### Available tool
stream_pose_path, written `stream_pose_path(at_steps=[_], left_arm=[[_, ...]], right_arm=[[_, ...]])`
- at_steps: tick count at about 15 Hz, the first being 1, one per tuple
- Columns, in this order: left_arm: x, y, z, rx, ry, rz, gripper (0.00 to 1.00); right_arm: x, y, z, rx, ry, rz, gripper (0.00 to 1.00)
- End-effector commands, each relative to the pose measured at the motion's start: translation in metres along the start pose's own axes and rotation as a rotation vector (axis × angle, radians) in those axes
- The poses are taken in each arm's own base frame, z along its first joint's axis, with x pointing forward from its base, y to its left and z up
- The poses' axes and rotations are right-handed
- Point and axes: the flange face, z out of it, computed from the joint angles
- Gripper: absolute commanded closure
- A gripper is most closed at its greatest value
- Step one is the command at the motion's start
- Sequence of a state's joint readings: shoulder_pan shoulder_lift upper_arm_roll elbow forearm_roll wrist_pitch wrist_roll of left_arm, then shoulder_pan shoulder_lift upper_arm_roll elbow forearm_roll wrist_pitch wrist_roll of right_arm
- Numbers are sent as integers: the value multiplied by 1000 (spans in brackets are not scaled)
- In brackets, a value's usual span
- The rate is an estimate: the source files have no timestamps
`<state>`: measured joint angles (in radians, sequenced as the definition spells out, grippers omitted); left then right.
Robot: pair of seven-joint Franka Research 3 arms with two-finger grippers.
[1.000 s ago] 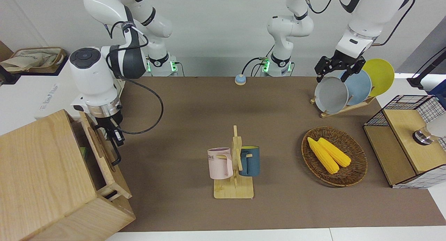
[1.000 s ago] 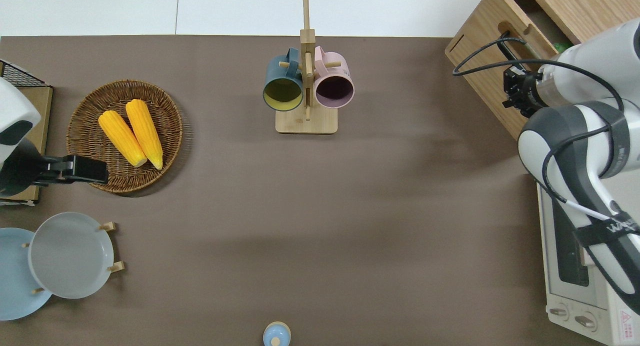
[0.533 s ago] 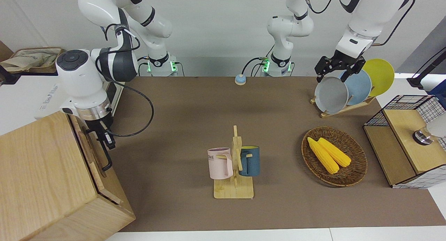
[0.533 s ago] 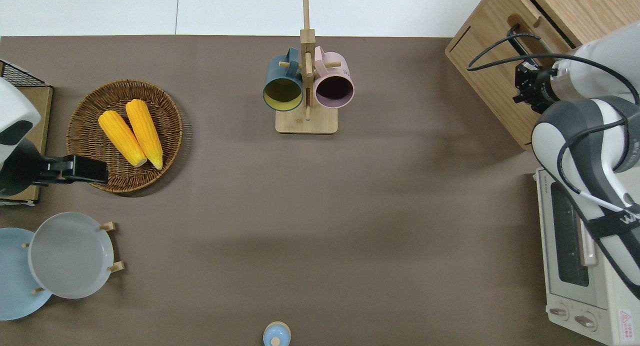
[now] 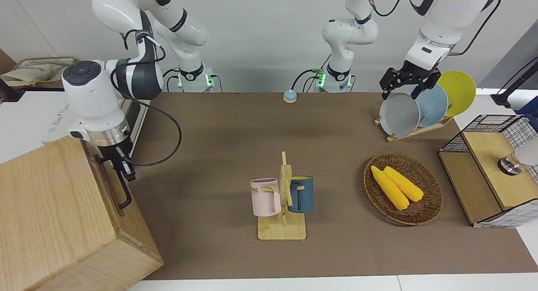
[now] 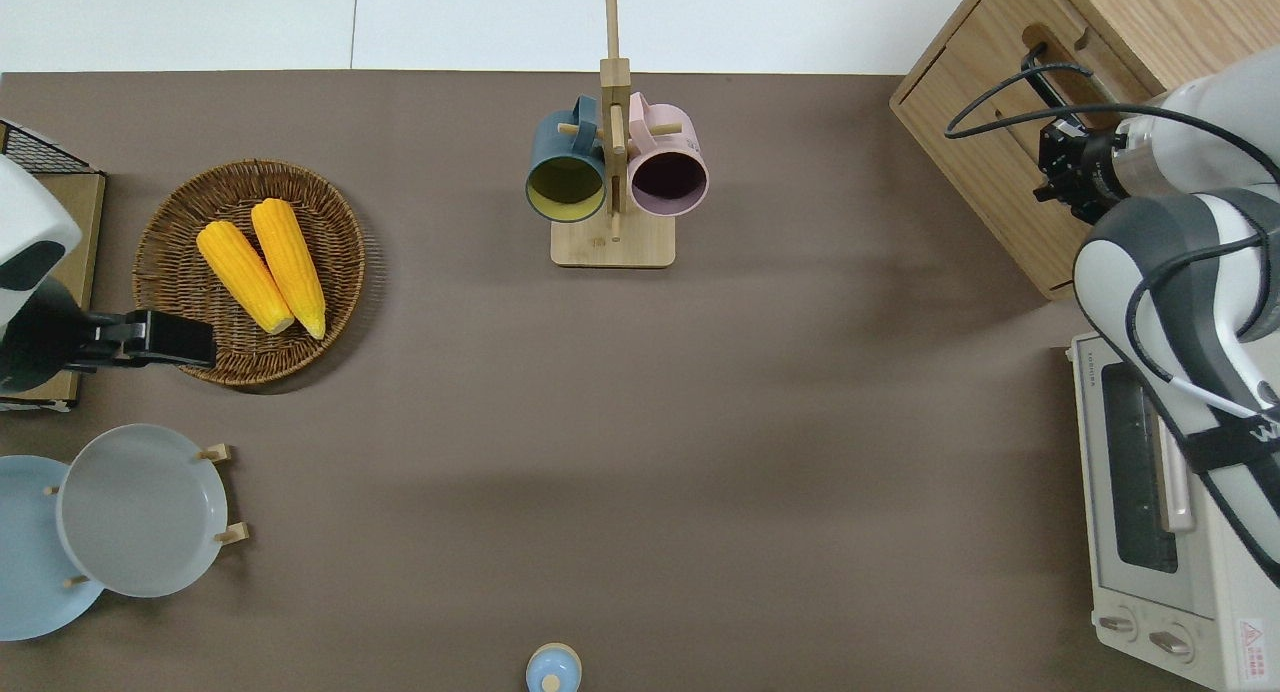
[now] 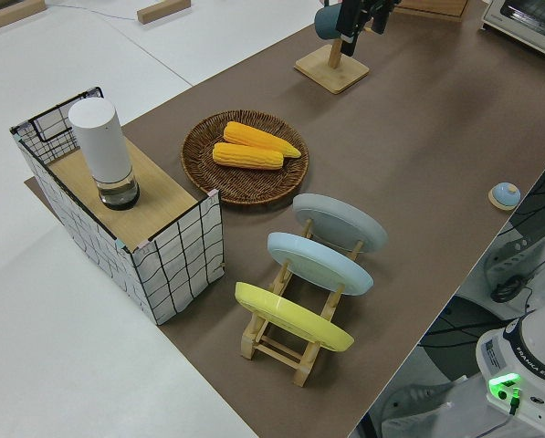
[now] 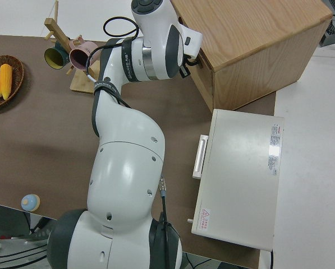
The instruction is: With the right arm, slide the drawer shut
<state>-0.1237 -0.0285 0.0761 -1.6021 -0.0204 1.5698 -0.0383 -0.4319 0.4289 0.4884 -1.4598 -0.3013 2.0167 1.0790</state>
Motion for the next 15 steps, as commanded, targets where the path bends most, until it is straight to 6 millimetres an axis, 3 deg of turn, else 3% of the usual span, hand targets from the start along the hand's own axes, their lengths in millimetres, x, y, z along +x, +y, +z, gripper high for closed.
stream_pose_path(at_steps=[1,3,10,15], left_arm=[[-4,-2,-4,12,-3,2,2],[-4,-2,-4,12,-3,2,5],[-4,-2,-4,12,-3,2,2],[-4,-2,-4,12,-3,2,5]], right_arm=[[37,13,3,34,45,-35,1000],[48,23,5,24,50,-50,1000],[56,28,5,28,60,-70,1000],[42,20,0,24,55,-84,1000]])
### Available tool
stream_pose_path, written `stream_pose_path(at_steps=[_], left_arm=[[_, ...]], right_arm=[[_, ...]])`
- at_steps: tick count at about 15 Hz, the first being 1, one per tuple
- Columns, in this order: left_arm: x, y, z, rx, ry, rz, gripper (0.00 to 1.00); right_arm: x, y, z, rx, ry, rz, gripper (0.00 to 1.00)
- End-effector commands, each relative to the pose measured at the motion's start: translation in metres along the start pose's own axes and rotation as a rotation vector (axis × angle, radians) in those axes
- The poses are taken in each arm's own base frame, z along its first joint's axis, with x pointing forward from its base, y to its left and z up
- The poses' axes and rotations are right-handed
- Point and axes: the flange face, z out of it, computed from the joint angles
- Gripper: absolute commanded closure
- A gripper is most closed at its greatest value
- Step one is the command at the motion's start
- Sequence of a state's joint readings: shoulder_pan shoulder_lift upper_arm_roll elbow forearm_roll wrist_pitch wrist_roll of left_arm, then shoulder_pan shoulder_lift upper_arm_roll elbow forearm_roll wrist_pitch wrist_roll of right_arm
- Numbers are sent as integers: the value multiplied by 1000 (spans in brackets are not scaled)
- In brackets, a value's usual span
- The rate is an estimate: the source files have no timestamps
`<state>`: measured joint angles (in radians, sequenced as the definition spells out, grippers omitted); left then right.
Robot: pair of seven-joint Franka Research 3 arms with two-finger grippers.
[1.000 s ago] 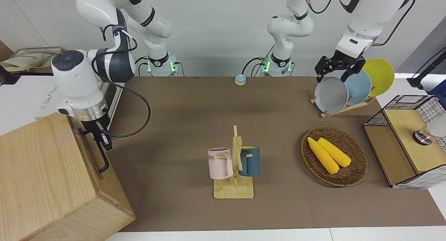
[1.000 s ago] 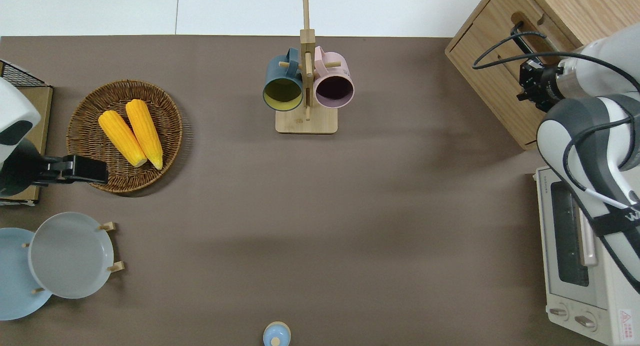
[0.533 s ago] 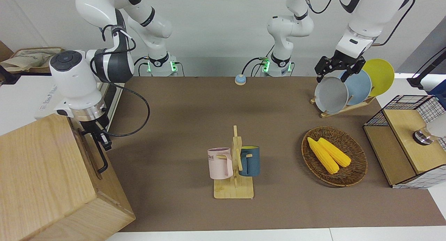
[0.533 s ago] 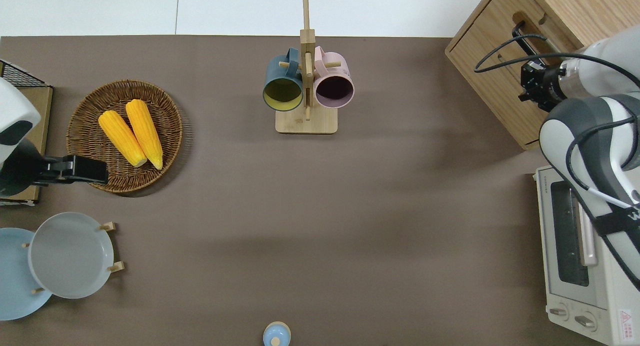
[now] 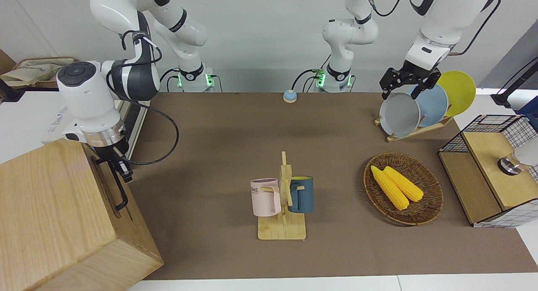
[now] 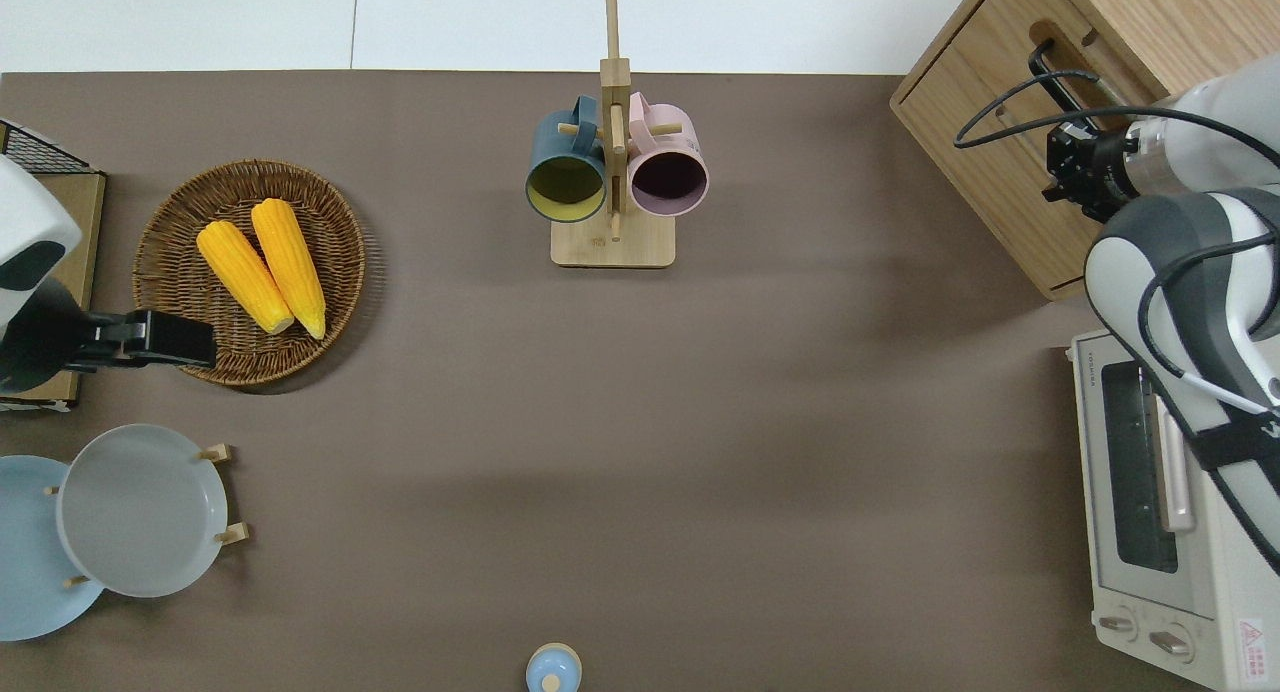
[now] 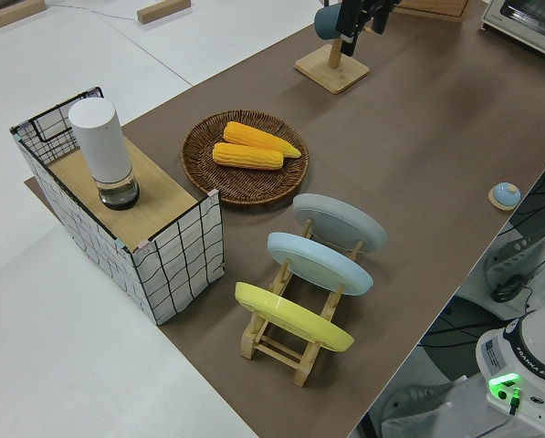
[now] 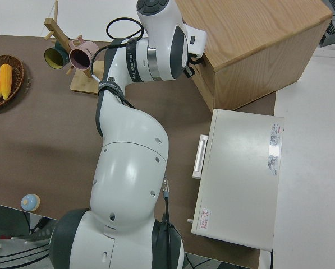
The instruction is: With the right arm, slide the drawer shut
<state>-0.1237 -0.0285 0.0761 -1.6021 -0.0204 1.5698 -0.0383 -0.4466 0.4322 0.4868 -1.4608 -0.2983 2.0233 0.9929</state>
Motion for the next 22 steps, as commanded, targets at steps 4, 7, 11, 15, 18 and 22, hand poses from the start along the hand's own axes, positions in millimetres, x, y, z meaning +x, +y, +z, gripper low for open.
stream_pose_path(at_steps=[4,7,11,15,18,22], left_arm=[[-4,-2,-4,12,-3,2,2],[-4,-2,-4,12,-3,2,5],[-4,-1,-4,12,-3,3,5],[-4,-2,-5,12,-2,2,5],[-4,-2,-4,12,-3,2,5],[-4,-2,-4,12,-3,2,2]], right_arm=[[10,7,-12,12,57,-58,1000],[-21,1,-21,-24,50,-157,943],[-67,-6,-35,-77,34,-350,598],[-98,-10,-49,-124,16,-496,186],[-114,-8,-61,-173,-13,-620,21],[-115,4,-85,-115,-92,-709,21]])
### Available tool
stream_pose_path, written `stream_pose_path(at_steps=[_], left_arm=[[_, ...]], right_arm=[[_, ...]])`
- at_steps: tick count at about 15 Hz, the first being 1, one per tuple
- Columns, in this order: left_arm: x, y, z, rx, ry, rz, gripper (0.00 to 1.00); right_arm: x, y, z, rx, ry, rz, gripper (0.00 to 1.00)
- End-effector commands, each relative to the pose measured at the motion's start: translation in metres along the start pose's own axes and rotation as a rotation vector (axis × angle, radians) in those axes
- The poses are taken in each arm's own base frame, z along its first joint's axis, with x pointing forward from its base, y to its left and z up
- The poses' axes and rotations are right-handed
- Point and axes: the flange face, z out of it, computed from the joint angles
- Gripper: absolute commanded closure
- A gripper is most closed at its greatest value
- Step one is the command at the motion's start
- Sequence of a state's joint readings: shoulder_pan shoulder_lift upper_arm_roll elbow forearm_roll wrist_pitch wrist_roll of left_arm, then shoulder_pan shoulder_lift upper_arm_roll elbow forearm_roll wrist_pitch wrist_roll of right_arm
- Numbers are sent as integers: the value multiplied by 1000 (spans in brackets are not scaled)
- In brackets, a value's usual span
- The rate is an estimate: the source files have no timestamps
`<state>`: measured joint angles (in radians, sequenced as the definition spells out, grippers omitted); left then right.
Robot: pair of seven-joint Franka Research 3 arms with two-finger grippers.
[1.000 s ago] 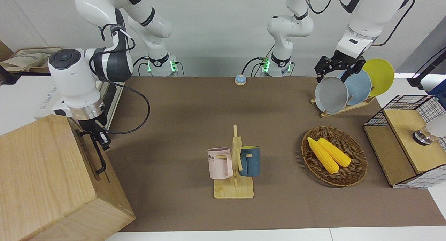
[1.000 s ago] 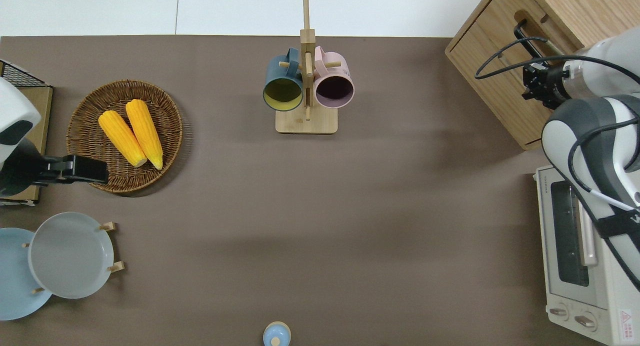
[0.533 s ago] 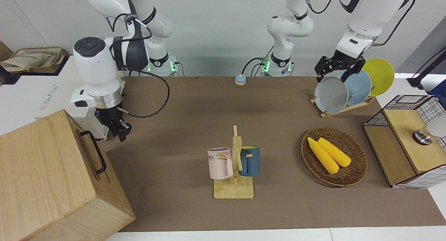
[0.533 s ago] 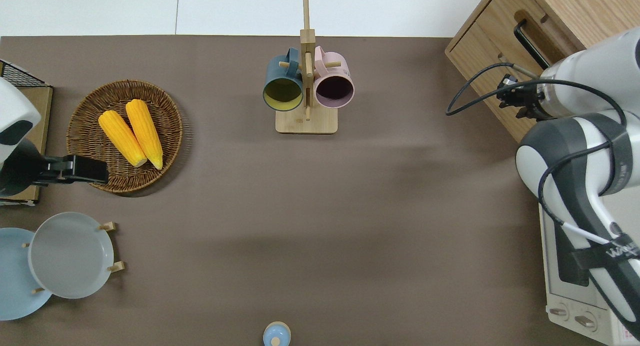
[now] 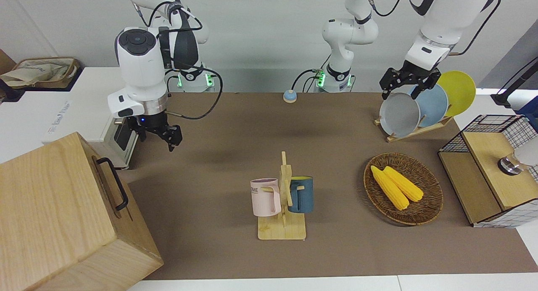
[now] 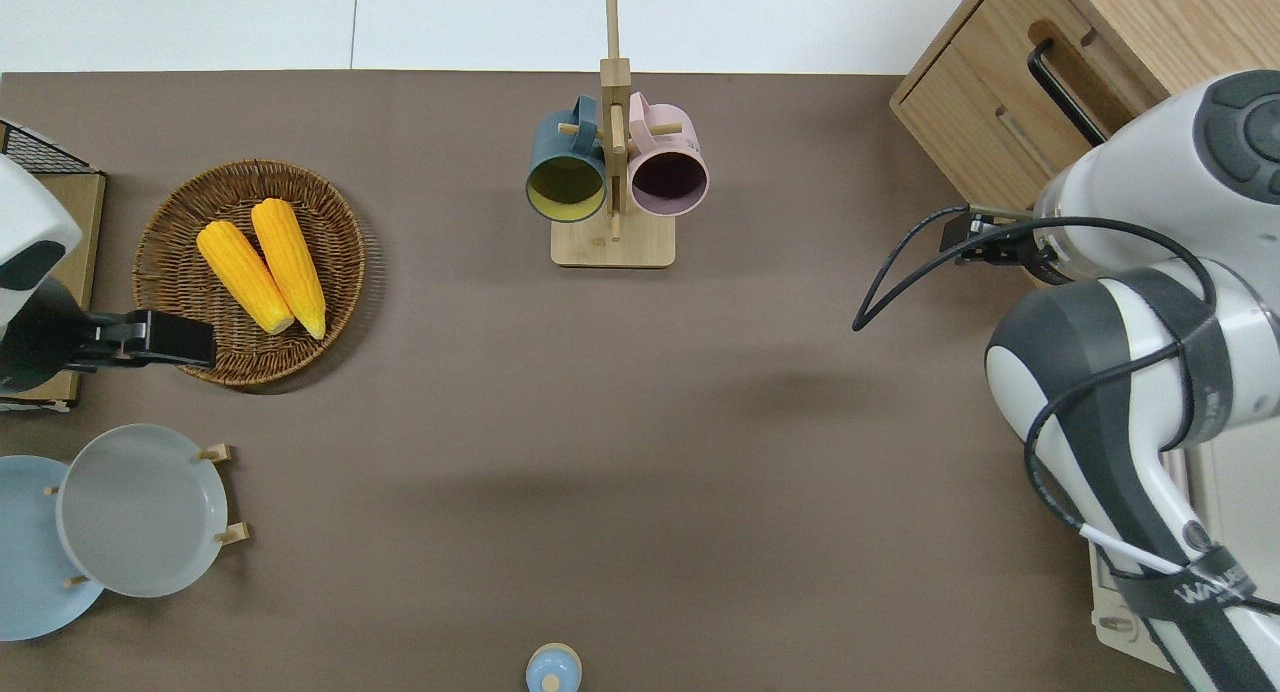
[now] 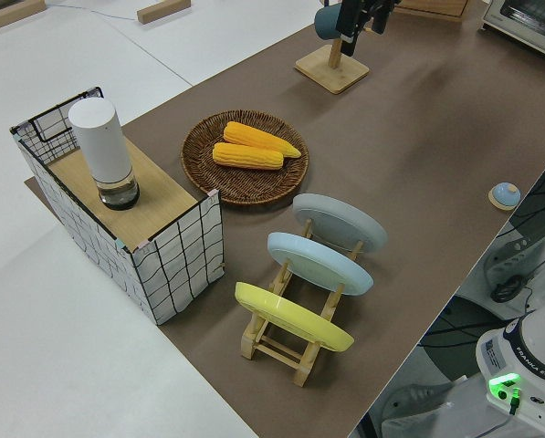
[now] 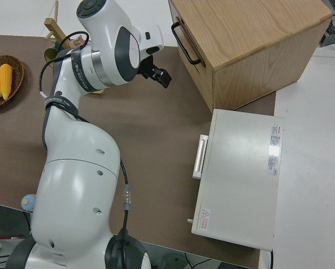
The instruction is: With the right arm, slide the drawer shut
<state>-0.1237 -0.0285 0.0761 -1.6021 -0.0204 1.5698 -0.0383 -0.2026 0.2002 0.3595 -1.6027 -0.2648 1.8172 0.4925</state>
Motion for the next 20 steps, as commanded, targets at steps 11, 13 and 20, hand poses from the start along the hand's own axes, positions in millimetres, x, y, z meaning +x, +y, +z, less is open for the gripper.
stream_pose_path(at_steps=[11,13,20], left_arm=[[-4,-2,-4,12,-3,2,5],[-4,-2,-4,12,-3,2,5],[-4,-1,-5,12,-2,3,2]], right_arm=[[-50,57,-81,139,-98,-175,19],[-56,65,-90,155,-105,-206,19],[-58,77,-96,179,-115,-244,19]])
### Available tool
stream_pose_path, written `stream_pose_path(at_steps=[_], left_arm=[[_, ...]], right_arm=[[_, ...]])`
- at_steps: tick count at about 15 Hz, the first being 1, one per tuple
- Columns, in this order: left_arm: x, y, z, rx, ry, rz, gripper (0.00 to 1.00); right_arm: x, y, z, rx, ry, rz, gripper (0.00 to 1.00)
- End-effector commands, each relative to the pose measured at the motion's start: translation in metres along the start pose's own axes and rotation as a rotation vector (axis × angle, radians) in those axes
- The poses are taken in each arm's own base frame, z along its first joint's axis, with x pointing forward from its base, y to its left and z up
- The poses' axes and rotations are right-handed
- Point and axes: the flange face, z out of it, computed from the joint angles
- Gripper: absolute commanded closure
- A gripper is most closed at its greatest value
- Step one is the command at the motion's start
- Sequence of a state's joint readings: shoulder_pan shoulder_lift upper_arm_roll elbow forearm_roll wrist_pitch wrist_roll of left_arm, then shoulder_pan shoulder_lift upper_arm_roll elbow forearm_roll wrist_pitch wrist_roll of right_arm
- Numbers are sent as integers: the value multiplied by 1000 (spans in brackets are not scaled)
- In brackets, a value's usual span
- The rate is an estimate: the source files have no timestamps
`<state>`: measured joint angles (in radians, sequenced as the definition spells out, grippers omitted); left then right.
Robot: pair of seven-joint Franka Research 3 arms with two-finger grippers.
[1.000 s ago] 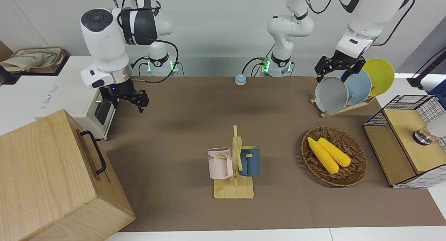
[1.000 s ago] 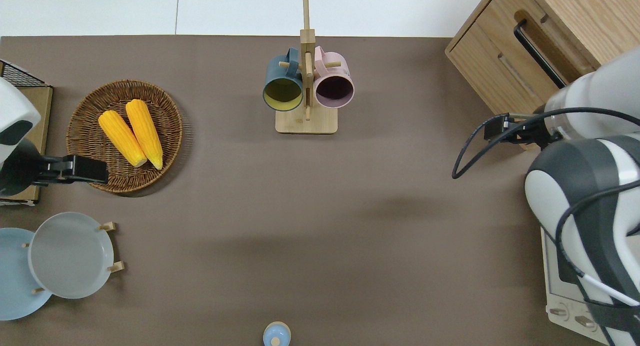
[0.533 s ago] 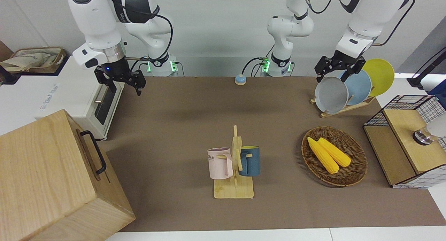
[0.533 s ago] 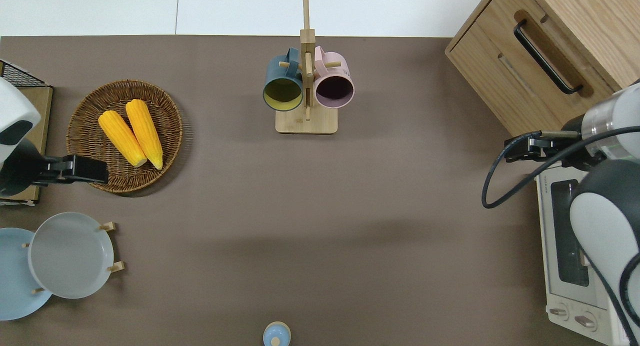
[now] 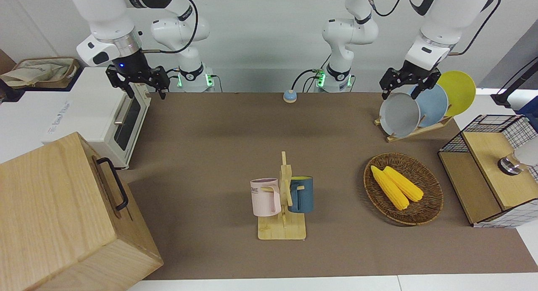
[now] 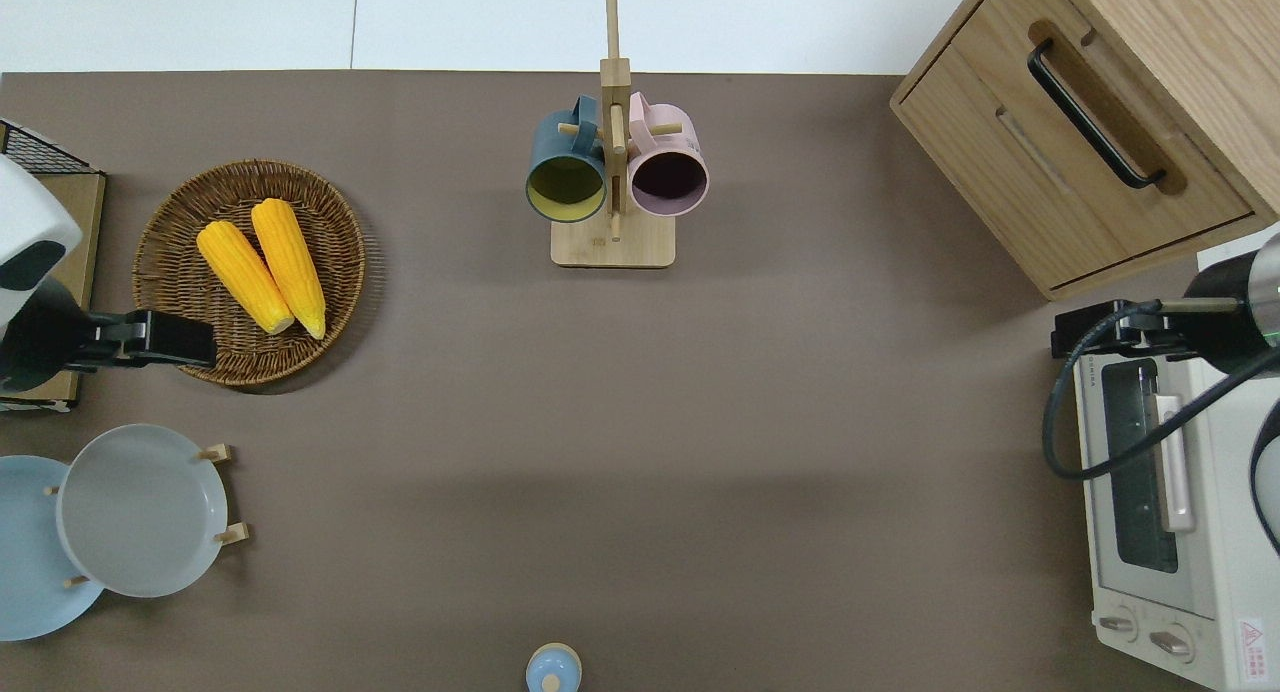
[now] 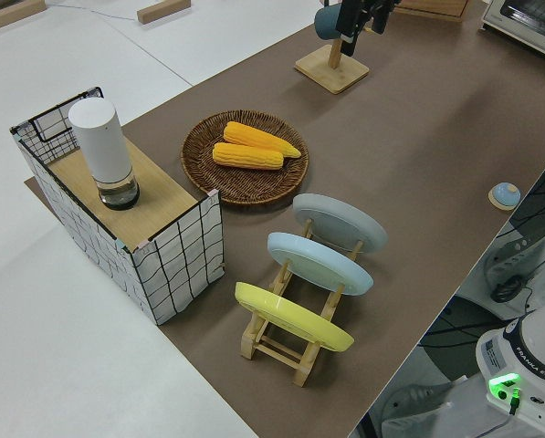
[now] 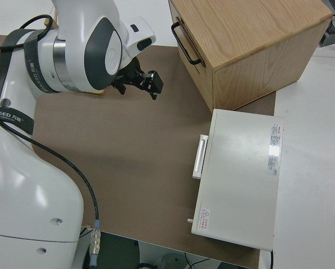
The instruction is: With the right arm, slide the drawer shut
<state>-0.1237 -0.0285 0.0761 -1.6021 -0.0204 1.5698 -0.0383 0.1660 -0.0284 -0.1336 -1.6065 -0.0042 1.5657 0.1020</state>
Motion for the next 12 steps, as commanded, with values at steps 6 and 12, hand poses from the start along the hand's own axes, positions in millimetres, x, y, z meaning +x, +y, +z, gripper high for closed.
stream_pose_path(at_steps=[6,12], left_arm=[[-4,-2,-4,12,-3,2,2],[-4,-2,-4,12,-3,2,5]], right_arm=[[-5,-3,1,4,-8,-34,19],[-5,-2,0,-10,-5,-34,19]])
